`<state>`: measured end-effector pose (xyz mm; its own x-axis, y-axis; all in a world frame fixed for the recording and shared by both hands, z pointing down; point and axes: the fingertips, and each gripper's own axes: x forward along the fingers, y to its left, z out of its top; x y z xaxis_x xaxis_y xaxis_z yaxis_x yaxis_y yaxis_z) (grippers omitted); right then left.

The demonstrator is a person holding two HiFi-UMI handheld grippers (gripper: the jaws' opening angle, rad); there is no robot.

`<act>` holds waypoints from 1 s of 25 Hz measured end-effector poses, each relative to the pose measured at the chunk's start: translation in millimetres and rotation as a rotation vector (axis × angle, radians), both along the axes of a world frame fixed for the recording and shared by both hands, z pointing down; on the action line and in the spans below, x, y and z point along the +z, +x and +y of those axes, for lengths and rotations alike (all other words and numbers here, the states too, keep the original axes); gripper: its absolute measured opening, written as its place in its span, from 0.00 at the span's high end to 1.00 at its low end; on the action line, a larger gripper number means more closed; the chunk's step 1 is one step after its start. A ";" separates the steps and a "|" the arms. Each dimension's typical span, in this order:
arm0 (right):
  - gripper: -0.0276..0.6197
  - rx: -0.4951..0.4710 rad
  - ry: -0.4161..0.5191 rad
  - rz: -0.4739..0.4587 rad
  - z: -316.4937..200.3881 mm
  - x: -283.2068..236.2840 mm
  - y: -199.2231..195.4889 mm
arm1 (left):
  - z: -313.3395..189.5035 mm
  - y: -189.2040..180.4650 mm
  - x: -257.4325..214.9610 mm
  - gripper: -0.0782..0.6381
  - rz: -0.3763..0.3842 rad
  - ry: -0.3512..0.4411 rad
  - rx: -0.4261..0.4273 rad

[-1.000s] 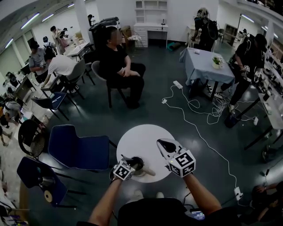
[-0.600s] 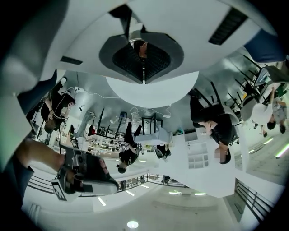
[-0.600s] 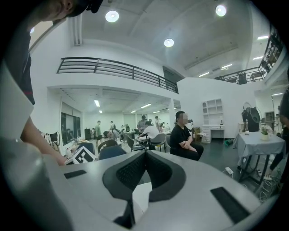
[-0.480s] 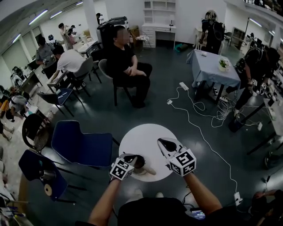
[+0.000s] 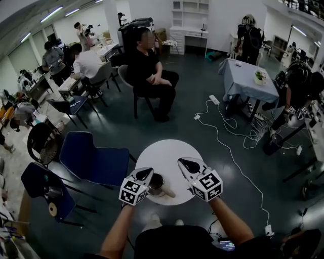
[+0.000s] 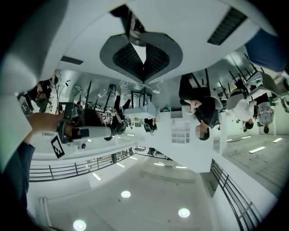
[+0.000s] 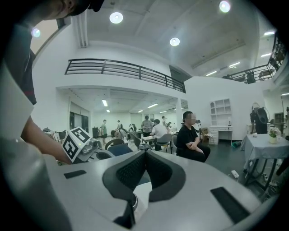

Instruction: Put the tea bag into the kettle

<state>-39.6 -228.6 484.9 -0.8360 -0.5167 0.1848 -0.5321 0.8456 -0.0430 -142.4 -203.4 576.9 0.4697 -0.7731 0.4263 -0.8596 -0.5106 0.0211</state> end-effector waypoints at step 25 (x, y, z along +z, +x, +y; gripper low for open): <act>0.93 -0.183 -0.008 -0.017 22.9 12.0 9.0 | 59.8 17.7 -58.2 0.87 0.140 0.183 -0.233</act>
<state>-30.6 -205.7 496.8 -0.9190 -0.3539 0.1737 -0.3682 0.9280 -0.0575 -124.7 -143.6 518.8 0.3158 -0.9243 0.2143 -0.9488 -0.3071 0.0735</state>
